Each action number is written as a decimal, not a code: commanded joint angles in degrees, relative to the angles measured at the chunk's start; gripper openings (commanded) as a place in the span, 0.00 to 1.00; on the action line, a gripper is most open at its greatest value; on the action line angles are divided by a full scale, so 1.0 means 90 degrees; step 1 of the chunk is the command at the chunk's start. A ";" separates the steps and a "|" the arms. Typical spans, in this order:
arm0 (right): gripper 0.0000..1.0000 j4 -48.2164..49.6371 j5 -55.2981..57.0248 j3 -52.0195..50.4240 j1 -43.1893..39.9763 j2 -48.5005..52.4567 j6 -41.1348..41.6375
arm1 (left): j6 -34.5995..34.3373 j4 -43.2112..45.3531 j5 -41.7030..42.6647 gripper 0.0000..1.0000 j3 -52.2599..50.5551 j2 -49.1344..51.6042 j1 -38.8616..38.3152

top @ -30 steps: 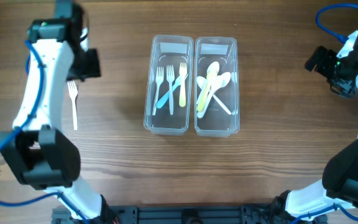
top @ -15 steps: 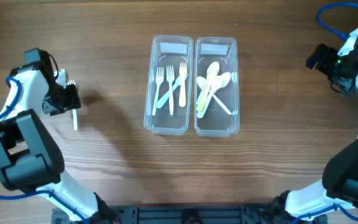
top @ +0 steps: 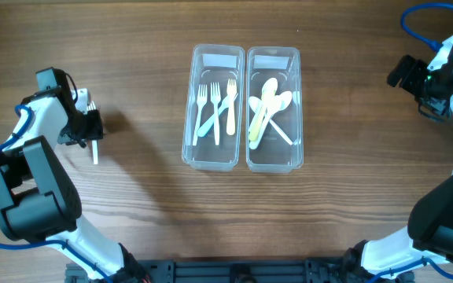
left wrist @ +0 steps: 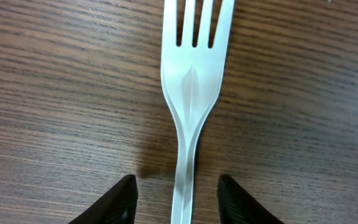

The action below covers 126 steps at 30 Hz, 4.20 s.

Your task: Pack container

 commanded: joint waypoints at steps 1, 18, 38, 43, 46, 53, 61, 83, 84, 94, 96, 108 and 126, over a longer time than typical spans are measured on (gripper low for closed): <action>0.97 0.0017 -0.0053 -0.0019 0.0022 0.0058 -0.0010 | 0.0187 0.0087 -0.0034 0.44 -0.0056 0.0270 0.0012; 0.97 0.0015 -0.0053 -0.0019 0.0022 0.0058 -0.0007 | -0.0056 -0.0556 -0.0015 0.04 0.0527 -0.0036 -0.0376; 0.97 -0.0180 -0.0061 -0.0019 0.0022 0.0058 0.0005 | -0.2424 -0.1132 0.0816 0.09 0.2081 -0.0784 -0.4891; 0.97 -0.0226 -0.0058 -0.0019 0.0022 0.0058 0.0002 | -0.2676 -0.0821 0.0794 0.29 0.2074 0.0311 -0.4867; 0.97 -0.0223 -0.0058 -0.0019 0.0022 0.0058 -0.0015 | -0.2674 -0.0576 0.0726 0.46 0.2081 0.0415 -0.4830; 0.92 -0.0056 -0.0107 0.0153 0.0022 -0.0153 -0.0950 | -0.2652 -0.0561 0.0284 1.00 0.2812 -0.0294 -0.4537; 0.93 0.0408 -0.1965 0.1117 0.0129 -0.1744 -0.1542 | -0.2650 -0.1047 -0.0877 1.00 0.3087 -0.2256 -0.3636; 1.00 -0.1685 -0.2244 0.1139 0.0316 -0.3424 -0.1494 | -0.2152 -0.3320 -0.1207 1.00 0.3084 -0.3810 -0.1421; 1.00 -0.1685 -0.2246 0.1139 0.0316 -0.3383 -0.1494 | -0.2152 -0.3320 -0.1207 1.00 0.3084 -0.3810 -0.1421; 1.00 -0.1683 -0.2244 0.1139 0.0316 -0.2776 -0.1494 | -0.2152 -0.3320 -0.1207 1.00 0.3084 -0.3810 -0.1421; 1.00 -0.1683 -0.2246 0.1127 0.0316 -0.2606 -0.1491 | -0.2152 -0.3320 -0.1207 1.00 0.3084 -0.3810 -0.1421; 1.00 0.0486 -0.0202 0.0012 0.1202 -0.4068 -0.0974 | -0.2152 -0.3317 -0.1205 1.00 0.3084 -0.3810 -0.1421; 1.00 0.3706 -0.0095 -0.7475 0.1817 -0.9595 0.0177 | -0.2152 -0.3320 -0.1205 1.00 0.3084 -0.3810 -0.1421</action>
